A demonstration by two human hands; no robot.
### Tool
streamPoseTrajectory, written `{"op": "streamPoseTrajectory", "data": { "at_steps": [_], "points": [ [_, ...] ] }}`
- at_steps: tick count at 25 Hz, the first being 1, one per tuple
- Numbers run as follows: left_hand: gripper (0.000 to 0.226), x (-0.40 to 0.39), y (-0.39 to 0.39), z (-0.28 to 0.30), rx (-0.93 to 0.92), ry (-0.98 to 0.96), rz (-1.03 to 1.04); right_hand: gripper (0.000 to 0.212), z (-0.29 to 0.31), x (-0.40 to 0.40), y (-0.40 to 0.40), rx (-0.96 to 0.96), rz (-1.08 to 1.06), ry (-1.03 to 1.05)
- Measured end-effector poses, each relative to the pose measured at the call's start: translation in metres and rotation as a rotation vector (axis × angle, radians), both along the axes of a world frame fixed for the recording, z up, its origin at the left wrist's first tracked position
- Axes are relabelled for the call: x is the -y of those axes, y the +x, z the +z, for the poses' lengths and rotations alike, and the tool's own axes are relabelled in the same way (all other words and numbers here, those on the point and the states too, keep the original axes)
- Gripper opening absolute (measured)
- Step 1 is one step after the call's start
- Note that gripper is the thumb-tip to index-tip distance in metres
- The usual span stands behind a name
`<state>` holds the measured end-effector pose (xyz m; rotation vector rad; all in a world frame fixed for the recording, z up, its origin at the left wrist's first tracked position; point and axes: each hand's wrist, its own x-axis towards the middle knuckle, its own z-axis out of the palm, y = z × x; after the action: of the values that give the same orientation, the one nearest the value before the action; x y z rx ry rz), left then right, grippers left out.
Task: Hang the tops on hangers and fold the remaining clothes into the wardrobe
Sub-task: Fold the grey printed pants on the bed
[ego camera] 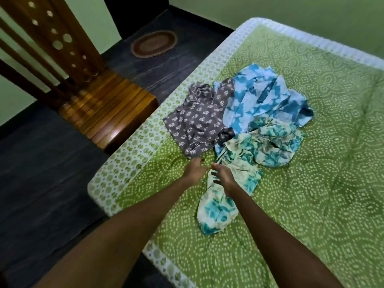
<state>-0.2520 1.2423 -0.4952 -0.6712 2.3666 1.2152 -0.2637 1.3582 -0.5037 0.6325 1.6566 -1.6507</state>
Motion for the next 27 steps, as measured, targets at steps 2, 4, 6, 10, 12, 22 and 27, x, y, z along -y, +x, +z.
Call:
{"op": "streamPoseTrajectory", "data": {
  "at_steps": [2, 4, 6, 10, 12, 22, 27],
  "points": [
    [0.039, 0.006, -0.036, -0.041, 0.022, -0.078, -0.072, 0.021, -0.039, 0.015, -0.023, 0.051, -0.014, -0.001],
    [0.039, 0.020, -0.061, -0.079, 0.079, -0.189, -0.039, 0.023, -0.078, 0.030, -0.033, 0.074, -0.022, 0.008],
    [0.036, 0.036, -0.076, -0.108, 0.108, -0.267, 0.004, 0.026, -0.110, 0.043, -0.036, 0.036, 0.009, 0.058],
    [0.025, 0.060, -0.073, -0.134, 0.031, -0.199, 0.110, 0.050, -0.124, 0.053, -0.045, -0.385, 0.275, 0.314],
    [0.014, 0.065, -0.061, -0.137, -0.029, -0.181, 0.117, 0.066, -0.120, 0.059, -0.053, -0.615, 0.497, 0.424],
    [0.020, 0.086, -0.048, -0.112, -0.063, 0.013, 0.152, 0.028, -0.122, 0.090, -0.053, -0.449, 0.816, 0.614],
    [0.051, 0.126, -0.068, -0.124, -0.005, -0.209, 0.006, 0.078, -0.125, 0.100, -0.056, -0.374, 0.504, 0.605]
  ]
}}
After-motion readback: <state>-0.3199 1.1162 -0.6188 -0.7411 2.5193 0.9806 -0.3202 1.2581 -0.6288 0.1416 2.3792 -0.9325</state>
